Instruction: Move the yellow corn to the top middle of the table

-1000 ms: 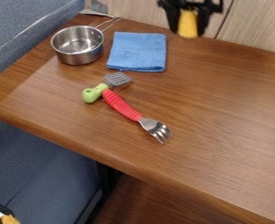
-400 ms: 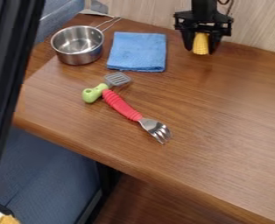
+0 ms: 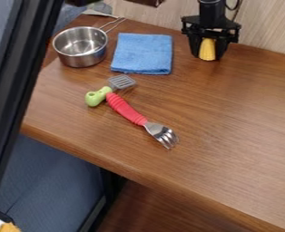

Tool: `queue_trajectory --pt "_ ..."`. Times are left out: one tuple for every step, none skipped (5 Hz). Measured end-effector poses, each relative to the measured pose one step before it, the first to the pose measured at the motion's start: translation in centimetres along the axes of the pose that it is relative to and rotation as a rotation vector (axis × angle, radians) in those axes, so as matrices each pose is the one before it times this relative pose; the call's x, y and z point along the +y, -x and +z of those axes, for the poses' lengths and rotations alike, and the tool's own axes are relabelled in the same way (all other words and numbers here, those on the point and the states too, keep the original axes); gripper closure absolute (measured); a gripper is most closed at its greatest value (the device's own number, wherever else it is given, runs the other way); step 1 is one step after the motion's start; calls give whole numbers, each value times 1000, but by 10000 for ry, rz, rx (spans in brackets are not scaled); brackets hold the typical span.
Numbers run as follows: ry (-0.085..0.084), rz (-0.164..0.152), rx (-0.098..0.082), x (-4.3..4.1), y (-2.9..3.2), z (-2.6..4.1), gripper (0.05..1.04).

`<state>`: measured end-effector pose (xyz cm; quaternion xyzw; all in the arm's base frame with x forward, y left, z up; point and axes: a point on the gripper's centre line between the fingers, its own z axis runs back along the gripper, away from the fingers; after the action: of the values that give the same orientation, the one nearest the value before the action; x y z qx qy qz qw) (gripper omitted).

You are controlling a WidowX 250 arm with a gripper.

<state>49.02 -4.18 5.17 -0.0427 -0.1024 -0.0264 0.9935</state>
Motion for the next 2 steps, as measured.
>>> queue_trajectory --pt "-332 -251 139 -313 233 -54 336" --pt "-102 -13 3 -119 7 -11 93"
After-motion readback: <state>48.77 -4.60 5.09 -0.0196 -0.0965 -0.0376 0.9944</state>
